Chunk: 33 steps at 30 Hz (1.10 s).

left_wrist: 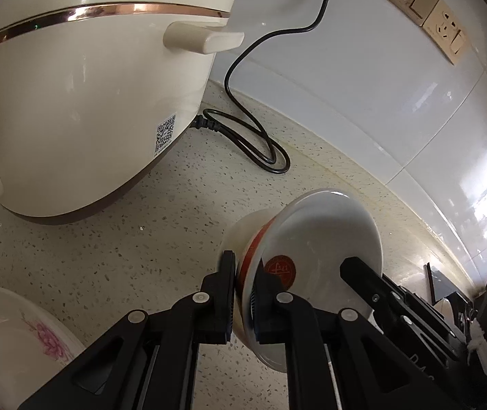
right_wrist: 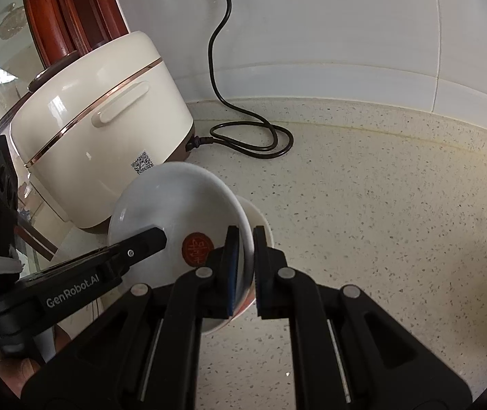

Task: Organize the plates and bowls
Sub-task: 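Lower the red-banded bowl onto the white bowl and open both grippers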

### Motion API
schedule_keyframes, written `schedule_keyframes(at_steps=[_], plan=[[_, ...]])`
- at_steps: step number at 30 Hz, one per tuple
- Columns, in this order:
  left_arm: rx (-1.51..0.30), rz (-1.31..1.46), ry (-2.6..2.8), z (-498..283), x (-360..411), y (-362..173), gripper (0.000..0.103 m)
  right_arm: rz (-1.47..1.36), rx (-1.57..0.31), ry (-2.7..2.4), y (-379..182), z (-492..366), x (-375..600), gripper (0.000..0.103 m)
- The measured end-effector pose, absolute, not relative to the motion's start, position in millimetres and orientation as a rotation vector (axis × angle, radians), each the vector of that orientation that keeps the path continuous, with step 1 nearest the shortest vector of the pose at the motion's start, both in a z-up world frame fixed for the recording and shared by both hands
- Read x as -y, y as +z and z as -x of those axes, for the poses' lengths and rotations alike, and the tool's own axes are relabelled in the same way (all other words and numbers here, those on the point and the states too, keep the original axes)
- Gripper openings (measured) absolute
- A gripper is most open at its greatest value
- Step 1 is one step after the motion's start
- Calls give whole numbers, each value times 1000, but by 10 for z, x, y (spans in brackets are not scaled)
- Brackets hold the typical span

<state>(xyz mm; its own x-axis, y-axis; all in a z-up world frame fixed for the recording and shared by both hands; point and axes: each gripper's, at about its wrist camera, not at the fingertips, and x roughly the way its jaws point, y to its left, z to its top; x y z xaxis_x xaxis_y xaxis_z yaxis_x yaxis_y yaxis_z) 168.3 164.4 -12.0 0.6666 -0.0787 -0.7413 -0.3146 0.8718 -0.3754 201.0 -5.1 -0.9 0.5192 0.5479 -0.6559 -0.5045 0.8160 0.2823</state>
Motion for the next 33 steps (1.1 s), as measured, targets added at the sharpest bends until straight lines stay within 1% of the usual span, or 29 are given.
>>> schedule_keyframes(at_steps=[8,9,15,16,21,23,25,26,28,30,33], plan=[[-846,415,185,-1721,-1541,-112,9,-68,-816,623,-48,-2028,68,10],[-846,399,193,-1727,-1524,-105,10,-72,-815,622,-45,-2030,72,10],[-843,355,218,-1733,-1491,-66,11,-67,-810,604,-31,-2018,88,10],[-844,357,219,-1731,-1497,-66,13,-67,-811,604,-34,-2020,88,10],[-846,328,237,-1722,-1462,-46,15,-71,-809,608,-29,-2022,88,10],[-843,302,249,-1713,-1429,-25,18,-73,-810,609,-32,-2021,92,10],[-837,289,239,-1700,-1402,0,30,-73,-808,612,-29,-2013,97,10],[-834,289,236,-1695,-1400,14,32,-72,-808,614,-26,-2012,90,10],[-817,270,256,-1675,-1389,57,40,-69,-809,617,-25,-2010,84,10],[-807,273,255,-1655,-1406,74,43,-67,-809,620,-23,-2004,78,10],[-804,277,265,-1656,-1450,61,43,-68,-807,620,-19,-2006,77,11]])
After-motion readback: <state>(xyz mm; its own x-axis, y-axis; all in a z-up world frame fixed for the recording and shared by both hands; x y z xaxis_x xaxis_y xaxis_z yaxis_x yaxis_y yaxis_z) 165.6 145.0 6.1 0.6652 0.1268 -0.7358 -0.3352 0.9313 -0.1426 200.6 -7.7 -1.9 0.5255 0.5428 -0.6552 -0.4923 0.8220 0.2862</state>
